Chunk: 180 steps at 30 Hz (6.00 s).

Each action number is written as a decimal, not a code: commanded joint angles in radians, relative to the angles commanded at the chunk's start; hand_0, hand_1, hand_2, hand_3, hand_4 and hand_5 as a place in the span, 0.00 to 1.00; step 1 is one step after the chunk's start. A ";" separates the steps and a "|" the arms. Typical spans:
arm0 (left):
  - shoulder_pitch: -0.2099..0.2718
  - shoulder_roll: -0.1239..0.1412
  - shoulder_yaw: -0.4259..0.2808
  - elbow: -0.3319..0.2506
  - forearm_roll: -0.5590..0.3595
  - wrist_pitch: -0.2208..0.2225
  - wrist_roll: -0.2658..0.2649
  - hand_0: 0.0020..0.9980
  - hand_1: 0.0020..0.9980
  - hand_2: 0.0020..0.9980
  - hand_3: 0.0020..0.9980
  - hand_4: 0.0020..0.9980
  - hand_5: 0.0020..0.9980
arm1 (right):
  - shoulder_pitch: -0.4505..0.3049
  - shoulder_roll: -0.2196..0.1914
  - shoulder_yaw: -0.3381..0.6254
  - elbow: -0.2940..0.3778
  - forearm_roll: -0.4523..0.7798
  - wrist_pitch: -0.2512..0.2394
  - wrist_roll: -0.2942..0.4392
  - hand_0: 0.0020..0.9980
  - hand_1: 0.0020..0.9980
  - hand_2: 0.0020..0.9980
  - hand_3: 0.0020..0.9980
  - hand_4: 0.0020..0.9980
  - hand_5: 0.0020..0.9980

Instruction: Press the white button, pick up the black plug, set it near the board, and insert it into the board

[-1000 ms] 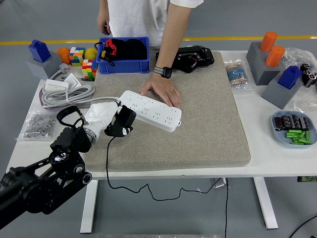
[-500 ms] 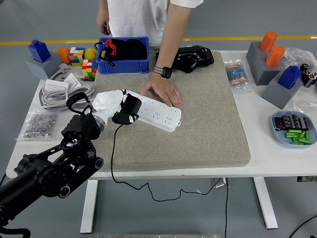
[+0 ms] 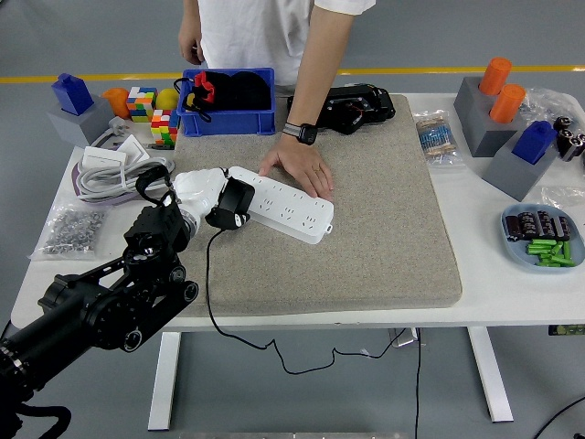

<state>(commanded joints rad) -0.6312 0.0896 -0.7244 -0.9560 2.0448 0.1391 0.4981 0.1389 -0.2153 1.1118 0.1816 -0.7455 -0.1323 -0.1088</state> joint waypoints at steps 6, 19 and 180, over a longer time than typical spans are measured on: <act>-0.003 -0.003 0.000 0.004 0.006 0.003 0.004 0.17 0.29 0.32 0.58 0.62 0.00 | -0.002 -0.001 -0.008 -0.002 0.004 0.000 -0.001 0.64 0.58 0.61 0.55 0.65 0.33; -0.027 -0.008 0.019 -0.005 0.021 -0.012 0.043 0.16 0.28 0.31 0.58 0.62 0.00 | 0.000 -0.002 -0.012 0.001 0.006 0.000 0.000 0.64 0.58 0.61 0.55 0.65 0.33; -0.195 0.006 0.082 -0.028 -0.100 -0.220 0.147 0.93 0.99 1.00 1.00 0.95 1.00 | -0.007 -0.005 -0.007 -0.002 0.007 -0.004 0.004 0.64 0.58 0.61 0.55 0.64 0.31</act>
<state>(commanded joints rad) -0.8263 0.0955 -0.6426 -0.9840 1.9450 -0.0810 0.6454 0.1321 -0.2198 1.1049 0.1801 -0.7382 -0.1365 -0.1051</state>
